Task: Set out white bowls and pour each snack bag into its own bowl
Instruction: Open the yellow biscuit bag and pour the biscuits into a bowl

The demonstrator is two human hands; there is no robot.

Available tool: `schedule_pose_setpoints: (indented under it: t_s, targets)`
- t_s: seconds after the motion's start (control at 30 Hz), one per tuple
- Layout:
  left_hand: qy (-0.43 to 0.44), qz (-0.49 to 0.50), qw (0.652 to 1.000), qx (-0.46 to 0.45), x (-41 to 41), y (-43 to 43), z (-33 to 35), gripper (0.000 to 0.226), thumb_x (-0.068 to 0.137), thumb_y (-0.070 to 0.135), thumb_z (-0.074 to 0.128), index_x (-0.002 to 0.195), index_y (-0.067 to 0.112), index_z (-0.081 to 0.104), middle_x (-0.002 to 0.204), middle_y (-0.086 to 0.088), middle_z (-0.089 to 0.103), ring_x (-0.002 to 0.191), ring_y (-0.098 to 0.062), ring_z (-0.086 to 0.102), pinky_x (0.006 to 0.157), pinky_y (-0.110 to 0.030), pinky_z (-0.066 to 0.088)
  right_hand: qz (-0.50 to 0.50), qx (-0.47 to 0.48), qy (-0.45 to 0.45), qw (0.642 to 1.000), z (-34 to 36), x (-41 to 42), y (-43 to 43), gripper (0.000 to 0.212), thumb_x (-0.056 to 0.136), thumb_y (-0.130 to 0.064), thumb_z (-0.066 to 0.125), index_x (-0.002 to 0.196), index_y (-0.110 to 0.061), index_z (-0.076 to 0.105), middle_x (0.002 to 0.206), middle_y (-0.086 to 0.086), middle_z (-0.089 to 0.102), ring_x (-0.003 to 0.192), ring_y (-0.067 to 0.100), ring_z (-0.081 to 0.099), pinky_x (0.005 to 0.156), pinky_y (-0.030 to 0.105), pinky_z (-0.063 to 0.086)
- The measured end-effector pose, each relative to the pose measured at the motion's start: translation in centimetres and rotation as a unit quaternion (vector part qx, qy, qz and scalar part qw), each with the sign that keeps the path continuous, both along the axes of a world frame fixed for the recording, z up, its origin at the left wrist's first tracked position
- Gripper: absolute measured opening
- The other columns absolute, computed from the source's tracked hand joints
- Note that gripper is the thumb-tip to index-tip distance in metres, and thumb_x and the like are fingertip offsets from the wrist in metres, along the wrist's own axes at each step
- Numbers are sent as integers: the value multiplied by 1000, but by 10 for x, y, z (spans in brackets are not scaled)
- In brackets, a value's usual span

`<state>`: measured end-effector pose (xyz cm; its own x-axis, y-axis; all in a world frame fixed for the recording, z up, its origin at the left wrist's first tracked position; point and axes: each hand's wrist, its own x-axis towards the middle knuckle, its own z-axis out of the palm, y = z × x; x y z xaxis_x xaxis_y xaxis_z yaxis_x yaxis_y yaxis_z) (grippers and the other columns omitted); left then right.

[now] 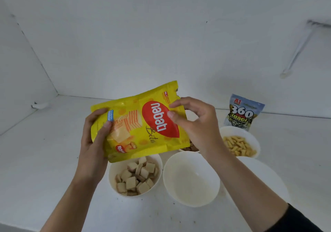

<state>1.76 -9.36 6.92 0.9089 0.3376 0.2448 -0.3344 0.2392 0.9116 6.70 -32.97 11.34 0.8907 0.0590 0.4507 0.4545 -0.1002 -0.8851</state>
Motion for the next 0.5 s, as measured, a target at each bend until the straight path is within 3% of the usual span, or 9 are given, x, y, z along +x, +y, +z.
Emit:
schedule_pose_setpoints:
  t_s: [0.07,0.17,0.27,0.37,0.5]
  targets:
    - [7,0,999,42,-5,-2,3,30,90,38,70,119,40,61,126,3,59,103,-23,63,71,-42,55,25,44,47,998,-8,-5,-11,11,79,-18,85,87,-20,77,97,-3,77,103,16,70,90,47,56]
    - [4,18,995,101,-11,-8,8,26,93,25,67,115,39,64,117,13,63,102,-19,64,77,-40,53,45,79,89,992,-20,-13,-23,16,77,-23,85,90,-22,75,94,13,73,100,24,73,87,56,58]
    - [7,28,987,161,-15,-15,13,29,94,15,64,112,38,65,105,22,66,93,-5,67,70,-28,56,61,96,128,985,-30,-16,-31,15,82,-11,81,94,-15,73,96,17,74,94,25,75,78,62,60]
    - [17,7,977,212,-19,-20,17,29,93,13,65,112,35,64,98,23,66,85,1,66,63,-18,55,77,86,139,984,-44,-17,-35,15,83,-10,81,94,-15,71,96,19,75,96,31,74,81,60,60]
    - [26,-32,970,238,-20,-27,22,28,91,14,68,114,31,65,103,13,70,85,-5,70,61,-19,56,48,51,135,988,-66,-15,-37,23,77,-31,84,88,-21,66,90,45,55,94,57,62,77,67,56]
